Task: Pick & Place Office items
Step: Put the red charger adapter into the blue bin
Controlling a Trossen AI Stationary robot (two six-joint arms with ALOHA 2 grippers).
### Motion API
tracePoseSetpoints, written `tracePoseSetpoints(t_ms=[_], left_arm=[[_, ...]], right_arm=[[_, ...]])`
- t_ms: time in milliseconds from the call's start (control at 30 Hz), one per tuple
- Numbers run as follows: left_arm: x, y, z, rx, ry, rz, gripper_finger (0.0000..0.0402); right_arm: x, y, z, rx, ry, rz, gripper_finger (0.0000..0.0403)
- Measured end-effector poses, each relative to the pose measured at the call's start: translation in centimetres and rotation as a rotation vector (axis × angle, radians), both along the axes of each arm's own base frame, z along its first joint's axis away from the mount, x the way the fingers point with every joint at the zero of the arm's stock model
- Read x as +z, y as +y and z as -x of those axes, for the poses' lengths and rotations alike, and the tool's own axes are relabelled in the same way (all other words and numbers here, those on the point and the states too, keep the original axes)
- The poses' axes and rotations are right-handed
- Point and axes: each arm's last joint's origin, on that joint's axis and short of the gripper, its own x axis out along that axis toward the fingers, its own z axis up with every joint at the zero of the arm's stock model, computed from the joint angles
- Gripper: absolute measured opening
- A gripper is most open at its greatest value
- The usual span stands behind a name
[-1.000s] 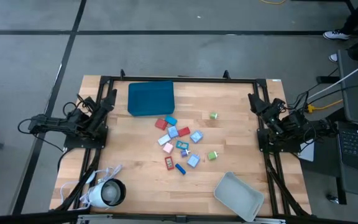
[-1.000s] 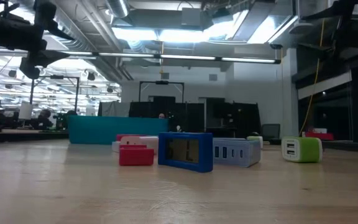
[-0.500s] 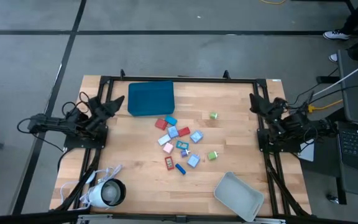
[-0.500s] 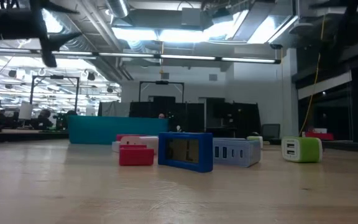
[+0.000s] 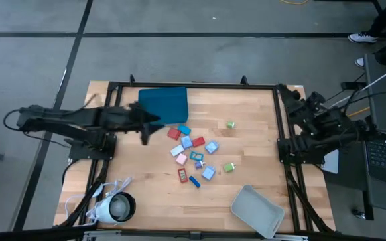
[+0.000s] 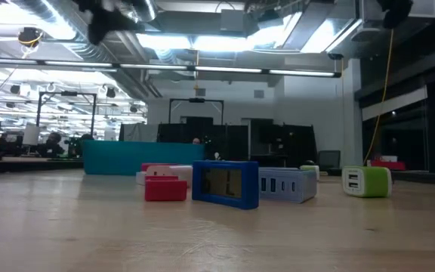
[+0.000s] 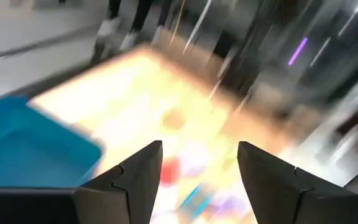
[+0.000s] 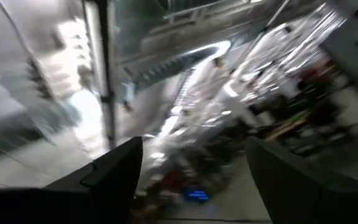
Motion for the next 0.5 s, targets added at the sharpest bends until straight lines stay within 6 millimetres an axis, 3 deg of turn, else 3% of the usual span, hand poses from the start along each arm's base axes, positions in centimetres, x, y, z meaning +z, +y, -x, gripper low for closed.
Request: tracePoseSetpoints(t_ms=[133, 300, 500], left_arm=[[-0.1, 1.2, -3.6, -0.077, 0.286, -0.127, 0.0207], [-0.4, 3.7, -6.8, -0.077, 0.381, -0.151, 0.0207], [-3.1, 5.3, -9.1, -0.142, 0.523, -0.209, 0.0207]], right_arm=[[2.5, -0.1, -0.9, -0.156, 0.086, 0.006, 0.0288], [4.9, -0.2, -0.7, -0.18, 0.058, -0.009, 0.0288], [6.4, -0.1, -0.5, -0.128, 0.144, -0.045, 0.0288]])
